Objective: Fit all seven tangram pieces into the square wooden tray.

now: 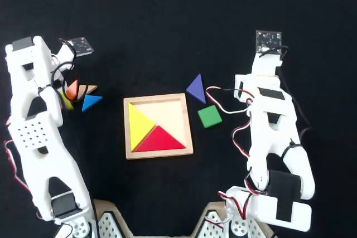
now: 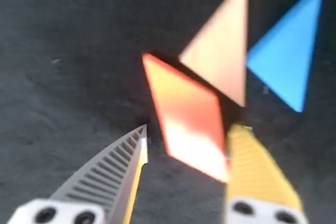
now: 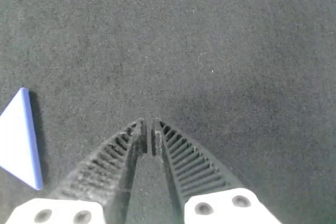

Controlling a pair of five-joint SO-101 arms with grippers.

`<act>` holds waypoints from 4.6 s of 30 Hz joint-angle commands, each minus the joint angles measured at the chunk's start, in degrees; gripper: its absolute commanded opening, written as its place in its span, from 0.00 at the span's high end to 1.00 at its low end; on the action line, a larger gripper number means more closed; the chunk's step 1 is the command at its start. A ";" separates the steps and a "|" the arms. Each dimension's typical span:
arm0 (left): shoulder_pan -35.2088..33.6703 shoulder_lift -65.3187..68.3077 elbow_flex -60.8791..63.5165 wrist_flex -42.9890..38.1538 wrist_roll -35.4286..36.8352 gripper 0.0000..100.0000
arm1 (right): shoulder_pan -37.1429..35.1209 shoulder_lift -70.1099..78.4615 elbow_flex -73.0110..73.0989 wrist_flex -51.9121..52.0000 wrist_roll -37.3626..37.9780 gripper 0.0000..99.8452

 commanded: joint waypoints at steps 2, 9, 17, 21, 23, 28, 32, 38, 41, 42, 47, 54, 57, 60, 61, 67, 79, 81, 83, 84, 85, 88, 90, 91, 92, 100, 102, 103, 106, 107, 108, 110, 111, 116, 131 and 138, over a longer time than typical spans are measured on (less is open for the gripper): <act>1.80 2.55 -7.08 6.24 -0.88 0.86 | -0.18 -2.24 -0.48 -1.05 0.09 0.97; 3.21 0.79 -9.45 13.36 -0.62 0.87 | -0.18 -2.24 -0.57 -1.05 0.09 0.97; 3.65 -13.71 -5.14 13.54 10.90 0.96 | -0.18 -2.24 -0.66 -1.05 0.09 0.97; 5.05 -23.03 6.73 13.54 11.43 0.97 | -0.18 -2.24 -0.66 -1.05 0.09 0.97; 7.43 -29.63 13.85 13.45 15.03 0.97 | -0.18 -2.24 -0.66 -1.05 0.09 0.97; 20.09 -48.35 30.20 13.19 35.52 0.97 | 0.26 -2.51 -0.66 -1.05 0.09 0.97; 30.46 -60.13 39.52 7.12 64.97 0.97 | 0.35 -2.68 -0.57 -0.97 0.09 0.97; 44.35 -66.55 54.55 -8.09 93.54 0.97 | 1.23 -2.59 -0.57 -0.97 -0.09 0.97; 47.78 -65.67 59.82 -17.76 97.14 0.97 | 2.81 -2.33 -0.66 -0.97 -0.26 0.97; 48.40 -65.23 61.23 -20.48 97.14 0.97 | 3.16 -2.33 -0.66 -0.97 -0.26 0.97; 52.09 -63.38 63.60 -26.02 96.79 0.97 | 3.52 -2.24 -0.66 -1.05 -0.35 0.97; 56.84 -60.40 63.96 -28.57 97.14 0.97 | 3.25 -2.24 0.84 -4.57 -0.35 0.97; 56.31 -57.67 63.52 -29.36 99.16 0.97 | 3.16 -2.24 0.84 -4.48 -0.35 0.97; 55.87 -55.03 62.90 -29.71 108.04 0.97 | 3.34 -2.24 0.84 -4.48 -0.35 0.97; 55.78 -54.33 62.73 -29.98 110.59 0.97 | 3.34 -2.24 0.84 -4.48 -0.35 0.97; 56.04 -50.55 64.13 -33.58 123.78 0.97 | 3.43 -2.24 0.84 -4.57 -0.35 0.97; 58.77 -50.11 64.04 -28.13 131.08 0.82 | 3.25 -2.24 0.75 -4.57 -0.26 0.97; 60.35 -50.11 64.04 -26.55 130.73 0.72 | 3.25 -2.24 0.75 -4.57 -0.26 0.97; 61.85 -50.11 64.04 -25.41 130.73 0.62 | 3.25 -2.24 0.84 -4.57 -0.26 0.97; 62.46 -50.11 63.96 -25.32 130.73 0.59 | 3.25 -2.24 0.84 -4.57 -0.26 0.97; 62.73 -50.11 63.96 -25.49 130.73 0.57 | 3.25 -2.24 0.84 -4.57 -0.26 0.97; 61.85 -50.11 62.73 -25.32 130.81 0.56 | 3.34 -2.24 0.84 -4.57 -0.26 0.97; 60.26 -50.20 61.85 -25.14 130.73 0.56 | 3.43 -2.24 0.84 -4.57 -0.35 0.97; 59.03 -50.29 61.41 -25.14 130.73 0.56 | 3.43 -2.24 0.84 -4.57 -0.35 0.97; 57.36 -50.81 60.53 -24.79 130.64 0.56 | 3.43 -2.24 0.84 -4.57 -0.35 0.97; 34.33 -61.36 48.75 1.67 117.45 0.56 | 2.81 -3.12 1.45 -3.34 0.09 0.97; 25.01 -63.65 47.08 6.77 113.58 0.56 | 0.09 -6.29 1.45 1.23 0.18 0.97; 19.91 -64.35 46.90 7.30 112.26 0.56 | -1.49 -8.75 1.54 4.40 0.18 0.97; 6.99 -63.65 48.04 5.27 111.38 0.56 | -5.89 -17.10 1.89 13.45 0.18 0.97; 4.35 -62.95 49.01 4.31 111.38 0.56 | -7.12 -19.56 1.89 16.00 0.18 0.97; 2.59 -62.07 50.42 3.43 111.03 0.56 | -8.26 -21.76 1.89 18.29 0.18 0.97; 1.45 -59.78 53.76 1.76 110.24 0.59 | -11.08 -24.92 1.54 23.12 0.79 0.97; 1.54 -58.29 55.69 0.70 108.48 0.62 | -13.19 -25.80 1.27 25.93 2.46 0.97; 1.19 -49.58 66.24 -10.02 95.65 0.72 | -28.75 -25.01 -2.24 37.98 9.67 0.97; -2.24 -47.12 72.66 -23.30 92.66 0.74 | -44.92 -7.69 -8.75 32.35 9.76 0.97; -2.77 -47.03 73.27 -24.44 92.66 0.74 | -45.36 3.91 -16.31 32.26 9.76 0.97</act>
